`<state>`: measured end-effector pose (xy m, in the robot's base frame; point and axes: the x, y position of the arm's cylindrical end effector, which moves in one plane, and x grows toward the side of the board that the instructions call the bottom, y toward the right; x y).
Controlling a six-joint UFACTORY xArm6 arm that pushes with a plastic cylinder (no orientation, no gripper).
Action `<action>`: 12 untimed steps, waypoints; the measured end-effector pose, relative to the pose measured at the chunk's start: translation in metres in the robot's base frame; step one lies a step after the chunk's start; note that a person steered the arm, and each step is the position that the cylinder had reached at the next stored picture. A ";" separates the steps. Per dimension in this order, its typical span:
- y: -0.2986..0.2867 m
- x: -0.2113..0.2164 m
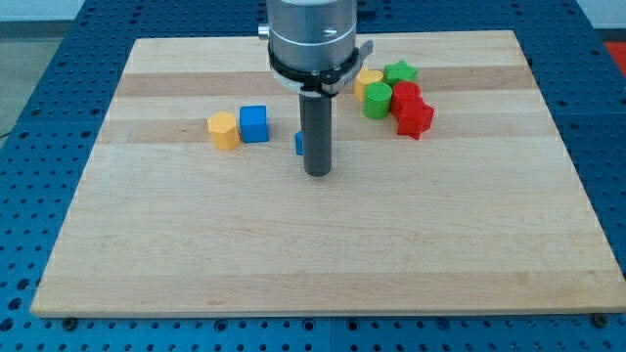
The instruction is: Push the blue triangle to the group of blocks
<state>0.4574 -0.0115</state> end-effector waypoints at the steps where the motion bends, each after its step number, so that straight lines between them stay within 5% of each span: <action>1: -0.025 0.003; 2: -0.062 -0.004; 4: 0.005 -0.044; 5: 0.051 -0.044; 8: -0.014 -0.037; 12: 0.066 -0.037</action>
<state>0.4203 0.0548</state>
